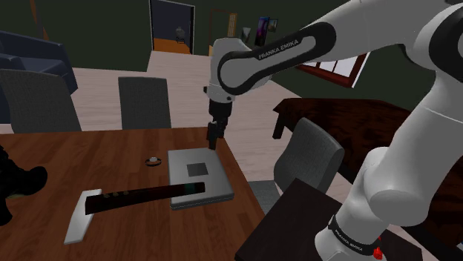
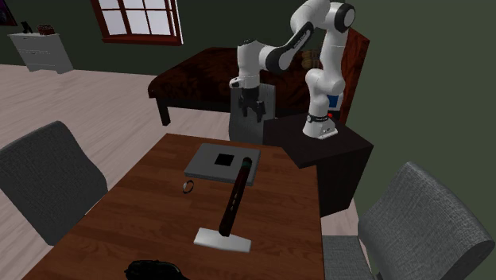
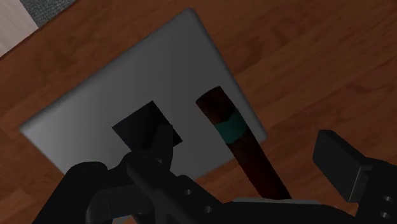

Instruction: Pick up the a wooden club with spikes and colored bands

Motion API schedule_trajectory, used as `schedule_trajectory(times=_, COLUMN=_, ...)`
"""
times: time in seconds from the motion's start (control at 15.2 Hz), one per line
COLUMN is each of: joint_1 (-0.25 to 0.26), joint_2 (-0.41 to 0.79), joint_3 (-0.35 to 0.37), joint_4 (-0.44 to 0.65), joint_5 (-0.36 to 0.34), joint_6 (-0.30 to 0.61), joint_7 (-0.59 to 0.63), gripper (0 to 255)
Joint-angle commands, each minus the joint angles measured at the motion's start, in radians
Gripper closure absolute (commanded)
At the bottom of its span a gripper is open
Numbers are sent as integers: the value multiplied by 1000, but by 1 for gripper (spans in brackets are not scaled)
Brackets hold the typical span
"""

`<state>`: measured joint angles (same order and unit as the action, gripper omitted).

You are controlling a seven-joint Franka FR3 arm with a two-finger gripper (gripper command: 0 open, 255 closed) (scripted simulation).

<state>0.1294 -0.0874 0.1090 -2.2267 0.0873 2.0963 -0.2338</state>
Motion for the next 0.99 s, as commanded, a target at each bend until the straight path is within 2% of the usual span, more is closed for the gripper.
schedule_trajectory(times=0.0, joint_1=11, joint_2=79, joint_3=11, joint_4=43, joint_5=-8, joint_6=39, joint_7=-24, gripper=0)
schedule_trajectory(times=0.46, joint_1=53, joint_2=327, joint_3=48, joint_4=206, joint_5=-55, joint_6=128, joint_7=-91, gripper=0)
schedule_trajectory(times=0.92, joint_1=109, joint_2=572, joint_3=75, joint_4=412, joint_5=-121, joint_6=169, joint_7=-146, gripper=0)
